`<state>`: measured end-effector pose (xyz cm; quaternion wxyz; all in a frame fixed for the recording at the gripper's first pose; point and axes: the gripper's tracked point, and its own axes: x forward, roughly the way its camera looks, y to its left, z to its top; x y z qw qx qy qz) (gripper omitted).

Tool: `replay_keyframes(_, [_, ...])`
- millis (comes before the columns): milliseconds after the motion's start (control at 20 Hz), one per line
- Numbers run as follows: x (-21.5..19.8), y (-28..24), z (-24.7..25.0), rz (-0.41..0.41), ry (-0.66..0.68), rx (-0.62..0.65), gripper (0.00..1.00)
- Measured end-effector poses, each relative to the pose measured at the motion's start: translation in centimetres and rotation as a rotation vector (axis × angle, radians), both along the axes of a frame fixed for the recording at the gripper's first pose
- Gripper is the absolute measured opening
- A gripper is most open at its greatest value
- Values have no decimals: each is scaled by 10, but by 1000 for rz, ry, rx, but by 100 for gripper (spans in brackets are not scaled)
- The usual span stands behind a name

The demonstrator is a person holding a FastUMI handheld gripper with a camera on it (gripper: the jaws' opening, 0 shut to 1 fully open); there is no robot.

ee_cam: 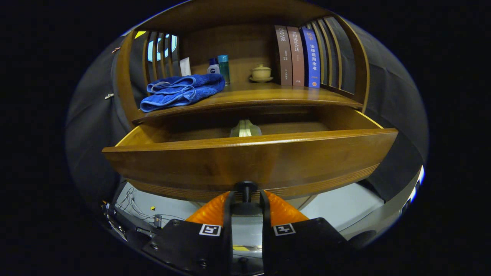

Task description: Pull open the drawer, take out the items inside it, and place them on the countertop above the cabinet.

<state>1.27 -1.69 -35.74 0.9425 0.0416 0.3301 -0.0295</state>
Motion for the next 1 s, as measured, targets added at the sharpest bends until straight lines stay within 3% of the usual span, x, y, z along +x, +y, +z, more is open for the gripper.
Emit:
replay_keyframes(300, [-47, 3, 3, -5, 32, 16, 34])
replay_keyframes(800, [-63, 0, -6, -20, 68, 37, 35])
replay_keyframes(950, [-65, -3, 2, -37, 46, 55, 50])
replay_keyframes(1000, [-68, -4, 11, -44, 32, 51, 63])
